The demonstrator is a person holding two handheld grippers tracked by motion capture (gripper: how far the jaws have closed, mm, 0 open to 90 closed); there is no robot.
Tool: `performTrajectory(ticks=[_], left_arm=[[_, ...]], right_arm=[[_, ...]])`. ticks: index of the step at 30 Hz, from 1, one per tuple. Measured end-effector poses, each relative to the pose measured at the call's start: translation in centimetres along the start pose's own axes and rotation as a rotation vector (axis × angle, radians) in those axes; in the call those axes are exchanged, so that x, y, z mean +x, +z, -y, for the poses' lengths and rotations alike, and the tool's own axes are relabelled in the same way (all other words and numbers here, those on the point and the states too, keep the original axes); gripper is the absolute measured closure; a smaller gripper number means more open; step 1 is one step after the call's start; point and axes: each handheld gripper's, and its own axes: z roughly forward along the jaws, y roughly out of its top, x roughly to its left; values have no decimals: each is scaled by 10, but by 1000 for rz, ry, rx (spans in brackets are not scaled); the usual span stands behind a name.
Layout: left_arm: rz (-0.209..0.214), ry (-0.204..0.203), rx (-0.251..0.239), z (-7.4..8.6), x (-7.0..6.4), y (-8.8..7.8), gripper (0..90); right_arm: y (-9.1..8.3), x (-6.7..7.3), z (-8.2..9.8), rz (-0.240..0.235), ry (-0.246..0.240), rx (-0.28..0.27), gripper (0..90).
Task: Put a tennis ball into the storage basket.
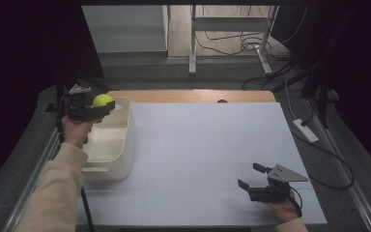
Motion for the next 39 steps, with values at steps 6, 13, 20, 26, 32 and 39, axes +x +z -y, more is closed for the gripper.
performTrajectory(ticks=[6,13,20,26,32,39], left_arm=[[3,2,36,2,2,3,264],[-23,13,78,4,2,8,260],[-46,-40,22,2,2,-1,136],[52,-30,-9,2,-2,-9,114],[99,-8,-34,5,-10,-14,104],[153,6,-72,9,-18,-21,103]], right_arm=[[-1,0,0,2,0,-2,136],[0,0,0,-2,-2,-2,136],[-1,0,0,0,-1,-2,136],[-1,0,0,0,2,-3,136],[-1,-1,0,0,3,-9,136],[1,-2,-1,-8,7,-14,136]])
